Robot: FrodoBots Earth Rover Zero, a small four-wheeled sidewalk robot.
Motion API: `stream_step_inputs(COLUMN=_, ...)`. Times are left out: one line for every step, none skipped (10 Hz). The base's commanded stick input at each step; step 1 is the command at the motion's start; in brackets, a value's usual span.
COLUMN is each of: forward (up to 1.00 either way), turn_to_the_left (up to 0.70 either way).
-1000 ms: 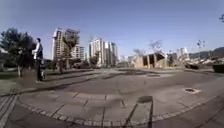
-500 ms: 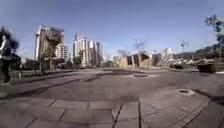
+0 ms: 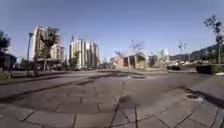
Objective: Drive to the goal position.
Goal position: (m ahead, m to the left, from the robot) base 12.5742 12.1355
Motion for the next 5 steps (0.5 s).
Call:
stream_step_inputs(forward=0.85, turn_to_the_left=0.01)
stream_step_inputs(forward=0.85, turn_to_the_left=0.01)
stream_step_inputs(forward=0.85, turn_to_the_left=0.01)
stream_step_inputs(forward=0.85, turn_to_the_left=0.01)
stream_step_inputs(forward=0.85, turn_to_the_left=0.04)
